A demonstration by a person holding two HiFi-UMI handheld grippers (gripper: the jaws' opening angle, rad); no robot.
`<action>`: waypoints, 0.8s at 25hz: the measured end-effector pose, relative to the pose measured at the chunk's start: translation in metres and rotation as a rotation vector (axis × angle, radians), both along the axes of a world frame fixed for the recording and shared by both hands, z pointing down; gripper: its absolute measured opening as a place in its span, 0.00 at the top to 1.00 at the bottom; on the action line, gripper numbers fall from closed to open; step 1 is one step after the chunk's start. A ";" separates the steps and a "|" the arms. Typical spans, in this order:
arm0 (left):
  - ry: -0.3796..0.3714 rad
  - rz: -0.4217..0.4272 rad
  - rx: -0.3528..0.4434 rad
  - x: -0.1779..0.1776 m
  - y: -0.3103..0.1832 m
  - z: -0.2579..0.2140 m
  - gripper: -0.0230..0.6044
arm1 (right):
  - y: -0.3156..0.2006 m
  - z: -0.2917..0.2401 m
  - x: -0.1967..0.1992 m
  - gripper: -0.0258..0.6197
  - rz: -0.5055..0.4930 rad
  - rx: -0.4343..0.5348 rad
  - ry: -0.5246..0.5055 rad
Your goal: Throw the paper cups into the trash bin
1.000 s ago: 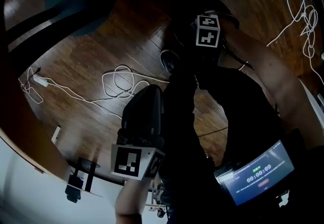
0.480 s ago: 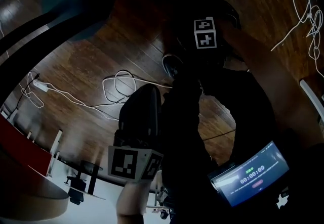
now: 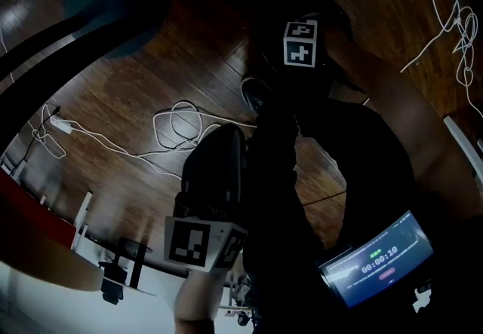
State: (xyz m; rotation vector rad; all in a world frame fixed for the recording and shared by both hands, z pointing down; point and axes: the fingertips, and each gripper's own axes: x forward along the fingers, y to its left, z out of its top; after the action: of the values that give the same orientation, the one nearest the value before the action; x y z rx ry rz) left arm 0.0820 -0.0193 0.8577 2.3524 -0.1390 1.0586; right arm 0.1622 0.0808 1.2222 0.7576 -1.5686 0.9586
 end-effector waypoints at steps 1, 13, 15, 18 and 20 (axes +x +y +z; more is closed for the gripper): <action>-0.003 0.000 -0.005 -0.001 0.001 -0.003 0.93 | -0.003 -0.007 0.001 0.75 0.036 0.004 -0.010; 0.044 0.096 0.032 0.001 0.032 -0.087 0.93 | 0.020 -0.178 0.032 0.76 0.607 0.122 -0.131; 0.060 0.117 0.043 0.008 0.031 -0.113 0.93 | 0.039 -0.201 0.042 0.76 0.764 0.113 -0.152; 0.064 0.132 0.053 0.003 0.036 -0.167 0.93 | 0.067 -0.260 0.032 0.77 0.969 0.132 -0.193; 0.058 0.131 0.050 -0.009 0.042 -0.203 0.94 | 0.078 -0.314 0.015 0.78 1.088 0.173 -0.231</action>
State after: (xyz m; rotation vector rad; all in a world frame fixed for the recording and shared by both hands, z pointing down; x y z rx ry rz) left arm 0.0735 0.0230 0.6543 2.4626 0.0104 1.0575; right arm 0.1775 0.1590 0.9079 1.7531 -1.3974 1.7300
